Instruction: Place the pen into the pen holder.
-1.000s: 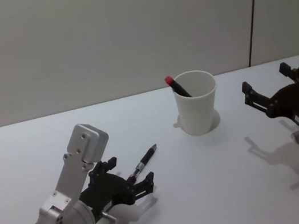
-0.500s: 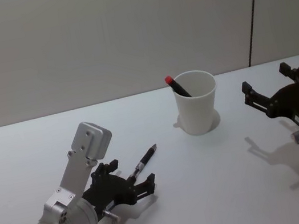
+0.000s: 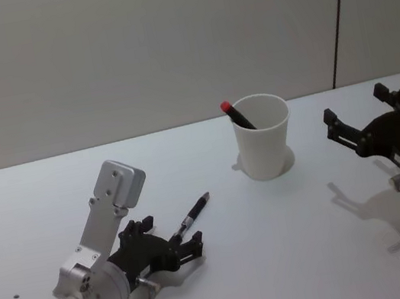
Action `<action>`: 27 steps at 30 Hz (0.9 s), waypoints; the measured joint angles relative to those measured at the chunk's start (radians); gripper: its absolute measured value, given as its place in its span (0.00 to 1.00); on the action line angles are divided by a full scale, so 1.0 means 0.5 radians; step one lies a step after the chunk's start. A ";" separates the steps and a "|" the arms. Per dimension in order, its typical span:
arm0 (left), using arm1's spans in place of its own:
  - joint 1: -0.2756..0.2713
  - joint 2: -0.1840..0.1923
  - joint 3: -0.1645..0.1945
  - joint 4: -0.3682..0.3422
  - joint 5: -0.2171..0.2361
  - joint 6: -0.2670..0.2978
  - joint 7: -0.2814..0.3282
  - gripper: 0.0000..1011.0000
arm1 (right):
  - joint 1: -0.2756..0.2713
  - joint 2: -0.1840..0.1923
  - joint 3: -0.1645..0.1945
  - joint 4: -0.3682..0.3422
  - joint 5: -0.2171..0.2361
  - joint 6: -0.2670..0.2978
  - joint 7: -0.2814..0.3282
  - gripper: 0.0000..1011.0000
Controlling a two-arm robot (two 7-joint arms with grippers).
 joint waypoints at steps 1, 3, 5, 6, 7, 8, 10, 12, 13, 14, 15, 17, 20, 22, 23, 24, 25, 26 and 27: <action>-0.001 -0.002 -0.001 0.002 -0.003 0.004 0.002 0.99 | 0.000 0.000 0.000 0.000 0.000 0.000 0.000 0.99; -0.005 -0.007 -0.003 0.009 -0.008 0.014 0.006 0.99 | 0.000 0.000 0.000 0.000 0.000 0.000 0.000 0.99; -0.007 -0.012 -0.006 0.016 -0.013 0.023 0.008 0.99 | 0.000 0.000 0.000 0.000 0.000 0.000 0.000 0.99; -0.008 -0.013 -0.006 0.017 -0.014 0.025 0.008 0.99 | 0.000 0.000 0.000 0.000 0.000 0.000 0.000 0.99; -0.009 -0.015 -0.008 0.021 -0.017 0.031 0.009 0.99 | 0.000 0.000 0.000 0.000 0.000 0.000 0.000 0.99; -0.009 -0.015 -0.008 0.021 -0.017 0.031 0.009 0.99 | 0.000 0.000 0.000 0.000 0.000 0.000 0.000 0.99; -0.011 -0.018 -0.010 0.024 -0.020 0.041 0.009 0.99 | 0.000 0.000 0.000 0.000 0.000 0.000 0.000 0.99; -0.012 -0.019 -0.012 0.027 -0.023 0.050 0.009 0.99 | 0.000 0.000 0.000 0.000 0.000 0.000 0.000 0.99; -0.013 -0.020 -0.012 0.028 -0.024 0.054 0.009 0.99 | 0.000 0.000 0.000 0.000 0.000 0.000 0.000 0.99; -0.013 -0.020 -0.013 0.029 -0.025 0.059 0.008 0.99 | 0.000 0.000 0.000 0.000 0.000 0.000 0.000 0.99; -0.013 -0.021 -0.014 0.029 -0.026 0.062 0.008 0.99 | 0.000 0.000 0.000 0.000 0.000 0.000 0.000 0.99; -0.013 -0.021 -0.016 0.029 -0.027 0.071 0.007 0.99 | 0.000 0.000 0.000 0.000 0.000 0.000 0.000 0.99; -0.014 -0.021 -0.019 0.029 -0.029 0.081 0.006 0.99 | 0.000 0.000 0.000 0.000 0.000 0.000 0.000 0.99; -0.015 -0.021 -0.020 0.030 -0.030 0.086 0.005 0.99 | 0.000 0.000 0.000 0.000 0.000 0.000 0.000 0.99; -0.015 -0.021 -0.020 0.030 -0.030 0.089 0.004 0.99 | 0.000 0.000 0.000 0.000 0.000 0.000 0.000 0.99; -0.016 -0.021 -0.021 0.029 -0.028 0.094 0.002 0.99 | 0.000 0.000 0.000 0.000 0.000 0.000 0.000 0.99; -0.017 -0.021 -0.022 0.029 -0.026 0.099 0.000 0.99 | 0.000 0.000 0.000 0.000 0.000 0.000 0.000 0.99; -0.017 -0.021 -0.022 0.029 -0.026 0.099 0.000 0.99 | 0.000 0.000 0.000 0.000 0.000 0.000 0.000 0.99; -0.018 -0.021 -0.022 0.029 -0.025 0.101 -0.001 0.99 | 0.000 0.000 0.000 0.000 0.000 0.000 0.000 0.99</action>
